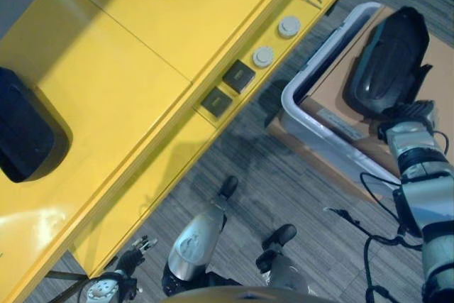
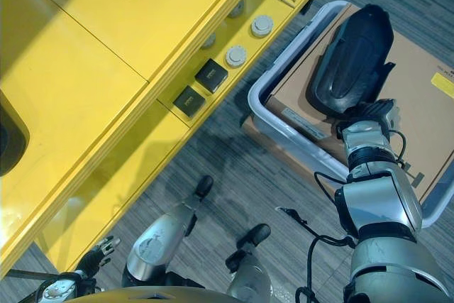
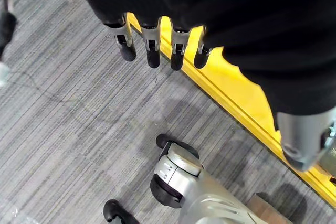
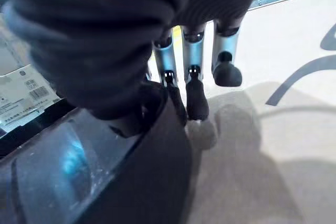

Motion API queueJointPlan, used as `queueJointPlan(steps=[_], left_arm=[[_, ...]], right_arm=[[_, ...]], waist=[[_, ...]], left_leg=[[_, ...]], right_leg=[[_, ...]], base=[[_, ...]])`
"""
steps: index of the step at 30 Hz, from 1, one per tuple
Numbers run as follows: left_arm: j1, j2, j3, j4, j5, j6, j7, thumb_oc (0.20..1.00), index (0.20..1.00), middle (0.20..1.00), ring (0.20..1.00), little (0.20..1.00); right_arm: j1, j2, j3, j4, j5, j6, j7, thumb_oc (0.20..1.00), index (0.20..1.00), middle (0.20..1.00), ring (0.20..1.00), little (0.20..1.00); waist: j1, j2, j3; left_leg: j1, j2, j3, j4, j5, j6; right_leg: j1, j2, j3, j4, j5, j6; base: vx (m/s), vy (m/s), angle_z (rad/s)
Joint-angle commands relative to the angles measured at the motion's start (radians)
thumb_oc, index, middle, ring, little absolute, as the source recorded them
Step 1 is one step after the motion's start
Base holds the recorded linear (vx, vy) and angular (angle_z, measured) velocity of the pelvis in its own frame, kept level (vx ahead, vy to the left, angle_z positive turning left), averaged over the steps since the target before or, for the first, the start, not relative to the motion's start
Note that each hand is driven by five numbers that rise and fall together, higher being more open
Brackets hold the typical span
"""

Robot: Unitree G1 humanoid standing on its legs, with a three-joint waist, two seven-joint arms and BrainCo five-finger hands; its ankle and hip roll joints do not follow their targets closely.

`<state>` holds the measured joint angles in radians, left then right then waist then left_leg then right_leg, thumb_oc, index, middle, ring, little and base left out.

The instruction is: Move parts from the plastic box to the shelf.

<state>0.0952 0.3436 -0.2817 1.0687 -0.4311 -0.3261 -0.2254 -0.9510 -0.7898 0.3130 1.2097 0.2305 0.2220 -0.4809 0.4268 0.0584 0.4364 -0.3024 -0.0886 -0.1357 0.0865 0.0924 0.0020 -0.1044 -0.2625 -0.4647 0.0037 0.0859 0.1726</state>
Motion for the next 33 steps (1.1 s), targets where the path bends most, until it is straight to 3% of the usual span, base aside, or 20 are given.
queueJointPlan(steps=[1, 5, 7, 10, 15, 19, 25, 33], left_arm=[[0.041, 0.055, -0.044, -0.014, -0.048, -0.036, -0.021, 1.000, 1.000, 1.000, 1.000, 1.000], [0.038, 0.056, -0.013, -0.061, -0.137, -0.055, -0.082, 1.000, 1.000, 1.000, 1.000, 1.000], [0.032, 0.070, 0.012, -0.162, -0.205, -0.034, -0.130, 1.000, 1.000, 1.000, 1.000, 1.000], [0.031, 0.108, 0.037, -0.428, -0.303, 0.095, -0.193, 1.000, 1.000, 1.000, 1.000, 1.000], [0.015, 0.123, 0.002, -0.615, -0.321, 0.180, -0.258, 1.000, 1.000, 1.000, 1.000, 1.000], [-0.032, 0.091, -0.073, -0.724, -0.368, 0.291, -0.280, 1.000, 1.000, 1.000, 1.000, 1.000], [-0.145, 0.019, -0.168, -0.755, -0.397, 0.449, -0.152, 1.000, 1.000, 1.000, 1.000, 1.000], [-0.373, -0.100, -0.222, -0.643, -0.399, 0.494, 0.151, 1.000, 1.000, 1.000, 1.000, 1.000]], right_arm=[[0.030, -0.036, 0.088, -0.051, 0.018, -0.028, -0.009, 0.200, 0.200, 0.200, 0.200, 0.200], [0.060, -0.028, 0.071, -0.112, 0.003, -0.056, -0.013, 0.200, 0.200, 0.200, 0.200, 0.200], [0.099, -0.022, 0.056, -0.201, 0.006, -0.050, -0.017, 0.200, 0.200, 0.200, 0.200, 0.200], [0.210, 0.007, -0.029, -0.372, 0.012, -0.009, -0.006, 0.200, 0.200, 0.200, 0.200, 0.200], [0.296, 0.064, -0.081, -0.429, 0.006, -0.035, -0.009, 0.200, 0.200, 0.200, 0.200, 0.200], [0.363, 0.150, -0.079, -0.488, 0.012, -0.067, -0.037, 0.200, 0.200, 0.200, 0.200, 0.200], [0.417, 0.229, -0.053, -0.604, 0.030, -0.110, -0.047, 0.200, 0.200, 0.200, 0.200, 0.200], [0.384, 0.279, -0.007, -0.826, 0.003, -0.080, 0.009, 0.200, 0.200, 0.200, 0.200, 0.200]], waist=[[0.003, 0.012, -0.043], [-0.007, 0.000, -0.062], [-0.015, -0.010, -0.081], [-0.029, -0.027, -0.128], [-0.040, -0.040, -0.171], [-0.070, -0.054, -0.224], [-0.138, -0.073, -0.280], [-0.245, -0.079, -0.316]], left_leg=[[-0.026, 0.038, 0.012, -0.007, -0.048, -0.019], [0.004, 0.044, 0.016, -0.017, -0.052, -0.021], [0.029, 0.049, 0.019, -0.023, -0.056, -0.022], [0.092, 0.061, 0.023, -0.052, -0.063, -0.023], [0.143, 0.075, 0.026, -0.067, -0.069, -0.023], [0.191, 0.094, 0.042, -0.075, -0.074, -0.027], [0.256, 0.128, 0.096, -0.092, -0.080, -0.034], [0.308, 0.157, 0.181, -0.091, -0.089, -0.042]], right_leg=[[-0.075, -0.064, 0.072, 0.106, -0.018, 0.054], [-0.044, -0.059, 0.066, 0.094, -0.016, 0.051], [-0.018, -0.055, 0.062, 0.085, -0.017, 0.050], [0.036, -0.038, 0.060, 0.062, -0.020, 0.051], [0.082, -0.017, 0.067, 0.042, -0.025, 0.047], [0.126, 0.001, 0.079, 0.014, -0.020, 0.039], [0.161, 0.024, 0.119, -0.009, -0.016, 0.032], [0.170, 0.039, 0.182, -0.018, -0.021, 0.028]], base=[[0.01, -0.050, -0.05], [0.02, -0.080, -0.01], [0.06, -0.139, 0.01], [0.11, -0.167, -0.01], [0.09, -0.121, -0.12], [0.10, -0.127, -0.16], [0.07, -0.101, -0.25], [0.02, -0.025, -0.25]])
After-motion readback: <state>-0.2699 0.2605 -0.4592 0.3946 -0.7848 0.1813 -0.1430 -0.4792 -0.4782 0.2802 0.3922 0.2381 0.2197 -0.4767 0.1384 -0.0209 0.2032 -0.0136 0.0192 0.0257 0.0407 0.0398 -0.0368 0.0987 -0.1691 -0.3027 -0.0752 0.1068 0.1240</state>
